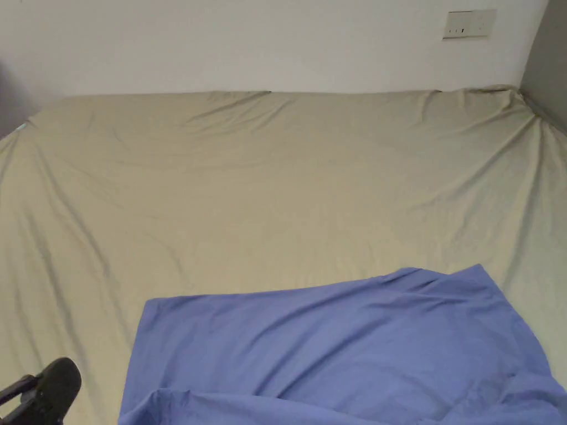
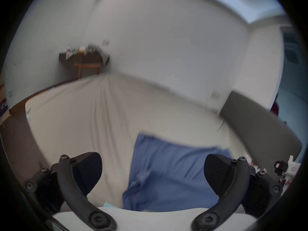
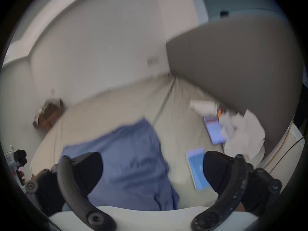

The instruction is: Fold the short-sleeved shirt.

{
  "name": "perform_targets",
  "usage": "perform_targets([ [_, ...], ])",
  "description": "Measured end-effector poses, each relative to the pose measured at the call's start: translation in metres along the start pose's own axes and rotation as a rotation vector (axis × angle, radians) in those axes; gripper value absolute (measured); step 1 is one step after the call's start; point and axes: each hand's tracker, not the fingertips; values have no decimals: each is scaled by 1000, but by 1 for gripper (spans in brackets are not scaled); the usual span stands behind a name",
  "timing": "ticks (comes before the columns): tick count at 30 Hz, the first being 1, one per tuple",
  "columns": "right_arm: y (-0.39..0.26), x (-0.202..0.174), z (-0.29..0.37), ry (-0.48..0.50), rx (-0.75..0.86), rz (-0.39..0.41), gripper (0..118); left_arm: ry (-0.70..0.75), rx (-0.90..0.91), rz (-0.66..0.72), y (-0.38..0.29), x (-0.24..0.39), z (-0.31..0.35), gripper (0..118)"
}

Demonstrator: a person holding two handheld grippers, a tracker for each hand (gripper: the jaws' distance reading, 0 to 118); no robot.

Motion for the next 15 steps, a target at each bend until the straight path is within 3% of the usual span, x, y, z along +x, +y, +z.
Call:
perform_targets([
  [1,9,-4,8,10,29,-19,101,3,8,4,9,5,6,116],
  [2,15,-6,15,39,68,-41,70,1,-16,3,19,9,9,98],
  [3,18,-8,20,48,122,-51,2,-10,3,-28,23,13,12,34],
  [4,20,-10,21,21,140,-53,0,3,63,-81,22,17,14,2],
  [6,20,-17,25,-67,163,-43,0,44,71,-119,22,17,3,0],
  [8,20,-16,22,-16,143,-44,0,-8,-37,-113,25,9,-19,0],
  [13,12,-17,7,-35,115,-10,0,2,-199,-139,14,2,-122,0],
  [15,11,-17,-4,-8,81,-14,0,-24,-296,-53,1,-3,-180,0],
])
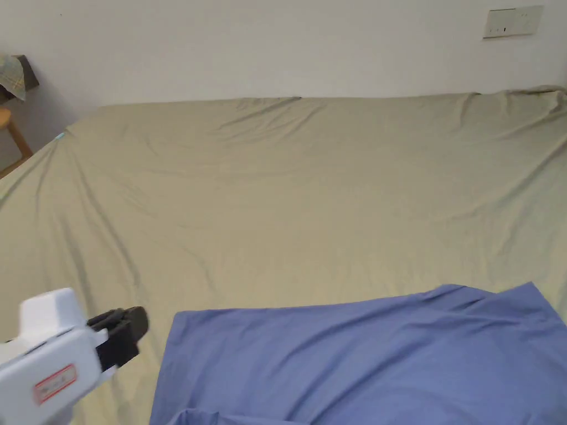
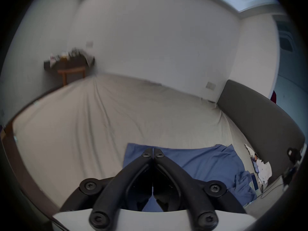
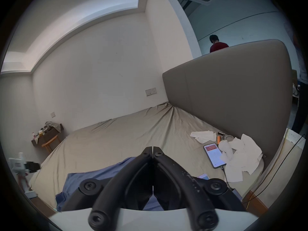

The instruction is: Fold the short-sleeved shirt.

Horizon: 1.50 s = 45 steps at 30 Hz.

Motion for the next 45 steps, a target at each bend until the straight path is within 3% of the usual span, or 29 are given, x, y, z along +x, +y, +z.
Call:
perform_targets([
  [4,-2,-5,-23,-37,-41,33,0,17,-151,114,8,-22,-95,0],
  [6,-6,-7,-38,-48,-55,44,0,65,-197,63,11,-23,-126,0],
  [12,-13,-7,-67,-63,-101,2,0,75,-264,103,12,-32,-168,0],
  [13,-22,7,-67,-66,-103,-3,0,77,-266,101,12,-32,-169,0],
  [14,-22,8,-69,-68,-108,0,0,82,-278,92,12,-33,-170,5],
  [15,-23,9,-71,-69,-113,4,0,79,-283,99,12,-34,-170,44],
  [16,-23,9,-74,-69,-120,10,0,76,-283,104,10,-34,-166,91],
  [17,-26,4,-73,-68,-122,15,0,54,-263,106,7,-34,-165,118],
  [19,-27,4,-77,-63,-133,24,0,-18,-218,82,9,-32,-161,109],
  [23,-29,1,-79,-60,-145,23,0,67,-283,40,10,-24,-177,111],
  [27,-30,0,-80,-67,-149,23,0,117,-393,-69,-1,-16,-201,95],
  [29,-30,0,-79,-68,-153,27,0,138,-446,-84,-8,-18,-210,66],
  [30,-30,1,-79,-69,-157,26,0,133,-461,-78,-11,-16,-208,33],
  [31,-30,1,-80,-69,-157,26,0,122,-425,-82,-14,-14,-201,10],
  [32,-30,2,-82,-71,-158,28,0,86,-381,-91,-12,-22,-201,4],
  [38,-37,5,-115,-30,-200,36,0,67,-319,-108,-7,-17,-178,3],
  [40,-36,5,-148,9,-221,65,0,55,-284,-89,-3,-13,-169,3],
  [43,-26,-3,-218,48,-268,188,0,10,-230,-71,2,-4,-154,3],
  [45,-22,-2,-272,82,-298,168,0,4,-224,-59,4,0,-149,3],
])
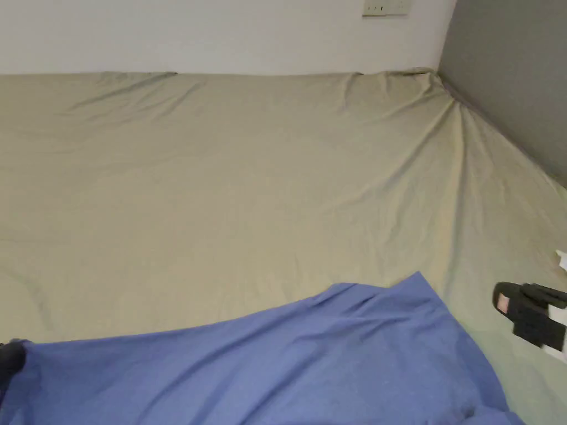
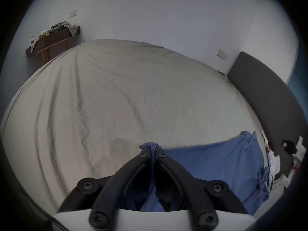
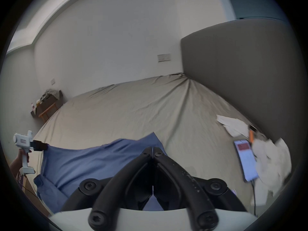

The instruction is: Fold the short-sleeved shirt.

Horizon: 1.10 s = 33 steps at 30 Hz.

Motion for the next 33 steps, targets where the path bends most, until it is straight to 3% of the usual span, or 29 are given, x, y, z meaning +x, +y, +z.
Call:
perform_targets([
  [2,16,7,-49,15,-43,-21,2,2,15,-22,-1,5,4,3],
  [3,23,12,-75,50,-92,-20,23,4,15,-36,2,5,4,3],
  [5,32,19,-118,43,-236,34,109,6,13,-35,2,6,5,3],
  [6,33,18,-140,2,-317,48,115,6,13,-32,2,6,5,3],
  [8,28,19,-162,-29,-320,49,98,5,8,-21,3,4,3,3],
  [9,27,17,-173,19,-348,48,97,13,2,-28,2,5,2,3],
  [11,25,6,-186,-14,-437,51,96,19,-10,-34,1,2,-3,3],
  [13,11,19,-189,75,-418,57,93,17,-17,-23,0,1,-3,3],
  [14,8,19,-190,86,-420,57,82,15,-19,-14,-1,1,-3,3],
  [15,9,12,-185,76,-418,35,42,15,-20,-8,-1,-1,-4,3],
  [16,10,2,-177,50,-406,68,5,15,-20,-7,-2,-1,-4,3],
  [18,14,1,-164,55,-316,100,3,17,-20,-8,-4,0,-2,3],
  [20,14,4,-158,76,-351,57,3,22,-18,-10,-3,-4,-2,3],
  [23,18,7,-134,56,-295,56,3,25,-2,9,-3,-7,4,3],
  [26,19,17,-90,74,-215,9,3,43,24,9,-5,-9,21,3],
  [29,9,6,-25,51,-160,38,3,22,61,60,-11,-18,52,3],
  [33,-10,18,57,96,-114,-37,3,3,109,35,-35,-17,112,3],
])
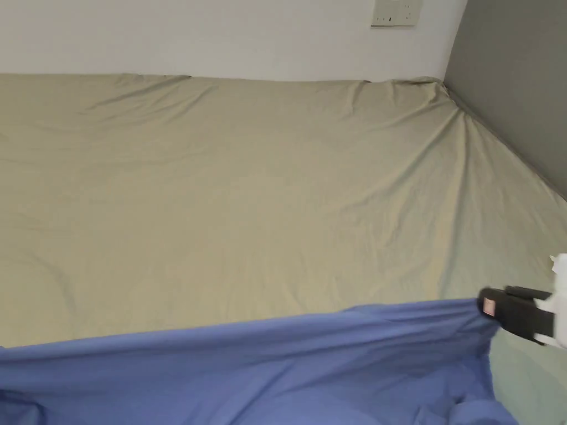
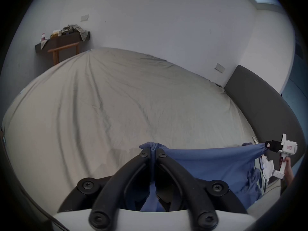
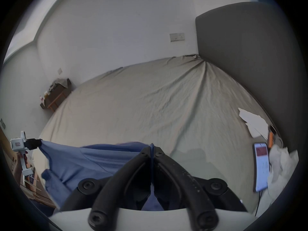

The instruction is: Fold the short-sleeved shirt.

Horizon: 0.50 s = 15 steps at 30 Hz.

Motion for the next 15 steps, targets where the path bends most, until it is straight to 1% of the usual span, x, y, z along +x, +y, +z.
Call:
perform_targets([
  [2,-19,-4,38,-5,2,7,3,-9,7,3,-11,-4,27,3],
  [5,-51,-4,83,-8,-39,-15,3,-21,0,24,-31,-10,64,3],
  [8,-87,-7,117,-6,-90,-36,3,13,-58,-23,-55,-14,86,3],
  [9,-100,-9,123,-15,-110,-51,3,23,-86,-19,-63,-17,88,3],
  [11,-125,-8,122,-22,-190,-46,3,27,-131,4,-81,-23,86,3],
  [12,-136,-7,116,-49,-222,-34,3,24,-180,21,-91,-26,82,3],
  [15,-164,-1,95,-76,-303,-38,3,59,-268,0,-120,-30,69,3],
])
